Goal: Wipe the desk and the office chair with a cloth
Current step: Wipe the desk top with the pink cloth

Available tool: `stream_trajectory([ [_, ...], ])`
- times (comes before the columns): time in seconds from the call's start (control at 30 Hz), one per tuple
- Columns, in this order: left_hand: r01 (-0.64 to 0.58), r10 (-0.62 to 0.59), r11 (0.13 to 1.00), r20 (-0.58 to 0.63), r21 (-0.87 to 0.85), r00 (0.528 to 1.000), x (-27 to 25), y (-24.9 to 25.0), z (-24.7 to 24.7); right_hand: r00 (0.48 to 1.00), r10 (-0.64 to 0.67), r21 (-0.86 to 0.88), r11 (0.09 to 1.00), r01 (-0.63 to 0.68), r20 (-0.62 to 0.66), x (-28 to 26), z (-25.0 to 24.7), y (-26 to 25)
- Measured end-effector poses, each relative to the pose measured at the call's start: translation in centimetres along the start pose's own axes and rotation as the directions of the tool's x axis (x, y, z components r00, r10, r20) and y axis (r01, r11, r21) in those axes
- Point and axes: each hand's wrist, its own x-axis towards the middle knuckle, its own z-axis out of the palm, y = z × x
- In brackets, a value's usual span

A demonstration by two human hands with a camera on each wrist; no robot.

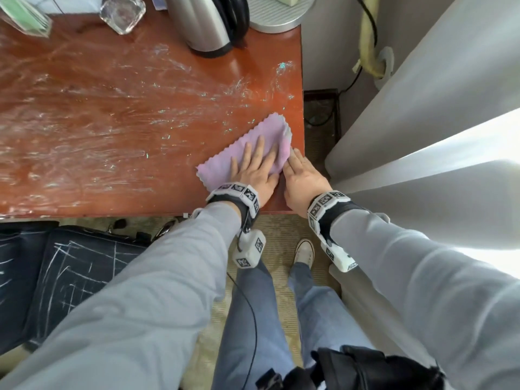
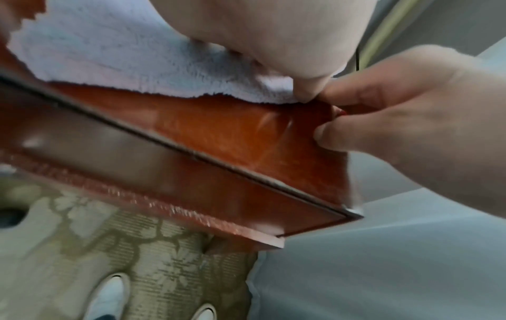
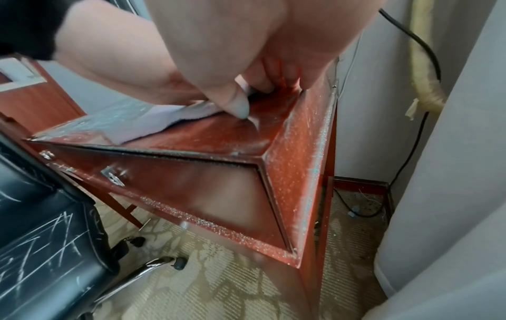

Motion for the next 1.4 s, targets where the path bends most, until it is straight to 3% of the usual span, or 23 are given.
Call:
stream_trajectory([
  [0.17,-0.096,0.094,0.994,0.048,0.056,0.994,3.1,-1.8,-3.1,0.997,0.042,0.055,0.998,-0.039,-0.059,0.7,-0.2,-0.7],
  [0.3,-0.173,0.171,0.978,0.027,0.114,0.985,0.2,-1.6,-1.2,0.997,0.053,0.116,0.992,-0.045,-0.061,1.0,-1.0,-0.6],
  [0.4,-0.262,0.247,0.942,0.093,0.209,0.965,-1.6,-2.9,-0.3,0.996,0.019,0.066,0.998,-0.014,-0.089,0.5,-1.1,-0.2],
  [0.5,-0.367,0.340,0.884,0.141,0.290,0.930,1.2,-4.0,-2.6,0.996,0.053,0.081,0.996,-0.048,-0.072,0.4,-1.3,0.0],
  [0.57,-0.375,0.353,0.891,0.129,0.257,0.927,4.5,-3.4,-4.7,0.995,0.061,0.066,0.996,-0.056,-0.082,0.7,-1.3,-0.2],
  [0.67,-0.338,0.323,0.907,0.100,0.251,0.941,8.0,-1.6,-6.2,0.986,0.062,0.041,0.998,-0.057,-0.155,1.3,-0.7,-0.2],
  [0.73,-0.359,0.340,0.902,0.116,0.241,0.933,7.7,-1.0,-5.7,0.973,0.064,0.026,0.998,-0.060,-0.221,1.6,-0.9,-0.2],
  [0.87,-0.457,0.426,0.856,0.172,0.242,0.888,5.5,-2.1,-5.0,0.909,-0.090,-0.003,0.995,0.098,-0.407,1.7,-2.7,-0.2],
  [0.97,-0.418,0.425,0.889,0.003,0.187,0.905,4.7,-3.1,-6.1,0.860,-0.143,-0.032,0.989,0.146,-0.490,2.6,-4.0,-0.9],
  [1.0,-0.393,0.405,0.911,-0.088,0.128,0.910,4.1,-3.4,-6.3,0.875,-0.142,-0.036,0.989,0.142,-0.462,3.2,-4.3,-1.3],
  [1.03,-0.371,0.377,0.926,-0.158,0.066,0.913,3.3,-3.7,-6.3,0.923,-0.135,-0.035,0.991,0.131,-0.361,3.7,-4.3,-1.7],
  [1.07,-0.358,0.356,0.933,-0.200,0.028,0.913,2.4,-4.0,-6.0,0.972,-0.118,-0.037,0.993,0.113,-0.205,4.0,-4.2,-2.0],
  [1.13,-0.365,0.369,0.929,-0.215,0.060,0.904,0.4,-4.7,-4.9,0.993,-0.103,-0.093,0.990,0.109,0.066,4.9,-4.0,-1.3],
  [1.27,-0.499,0.523,0.814,-0.004,0.297,0.852,-1.7,-5.4,-2.5,0.995,-0.023,-0.173,0.984,0.039,0.093,8.9,-6.2,1.5],
  [1.33,-0.454,0.466,0.838,0.035,0.303,0.884,-1.5,-5.6,-2.1,0.995,0.029,-0.173,0.985,-0.013,0.091,10.6,-7.4,1.5],
  [1.4,-0.320,0.328,0.906,0.018,0.276,0.944,-1.1,-5.6,-2.1,0.994,0.044,-0.186,0.982,-0.024,0.102,10.7,-7.3,0.6],
])
